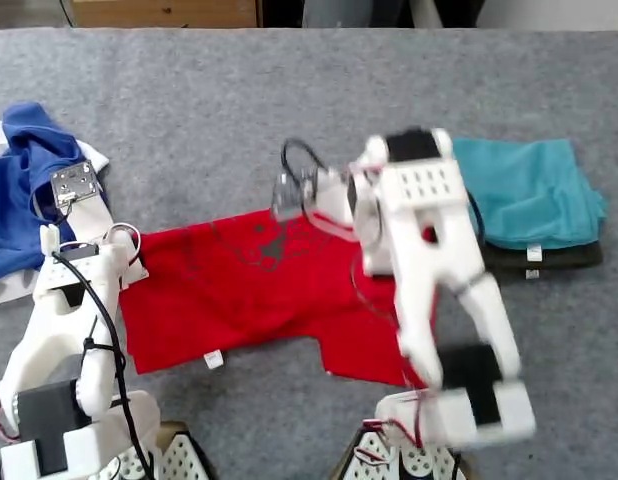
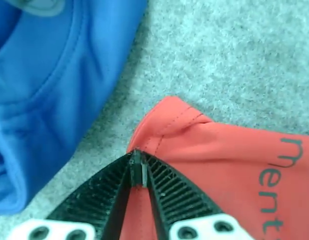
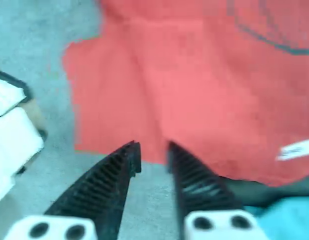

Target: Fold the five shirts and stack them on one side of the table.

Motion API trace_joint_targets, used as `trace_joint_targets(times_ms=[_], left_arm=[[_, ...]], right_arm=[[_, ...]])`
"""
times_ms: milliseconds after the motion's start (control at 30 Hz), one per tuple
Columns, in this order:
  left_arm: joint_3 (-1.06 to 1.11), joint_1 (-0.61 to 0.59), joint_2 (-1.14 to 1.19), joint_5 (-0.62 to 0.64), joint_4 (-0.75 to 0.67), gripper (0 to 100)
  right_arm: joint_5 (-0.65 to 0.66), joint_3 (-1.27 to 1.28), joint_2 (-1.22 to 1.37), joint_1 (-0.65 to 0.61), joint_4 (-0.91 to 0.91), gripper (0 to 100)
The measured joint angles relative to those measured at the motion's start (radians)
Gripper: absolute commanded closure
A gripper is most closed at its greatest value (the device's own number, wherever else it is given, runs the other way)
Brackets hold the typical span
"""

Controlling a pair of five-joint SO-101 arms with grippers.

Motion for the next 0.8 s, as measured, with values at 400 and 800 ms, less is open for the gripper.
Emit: trace_joint_targets(times_ms=[400,800], left_arm=[[-0.043,0.000,-0.043,-0.008,0.060,97],[-0.583,0.000,0.038,-0.230,0.440,90]], right_arm=[[-0.103,0.121,-0.170,0.052,-0.230,78.4],[-0.037,-0.727,0.551,0.135,0.015,78.3]])
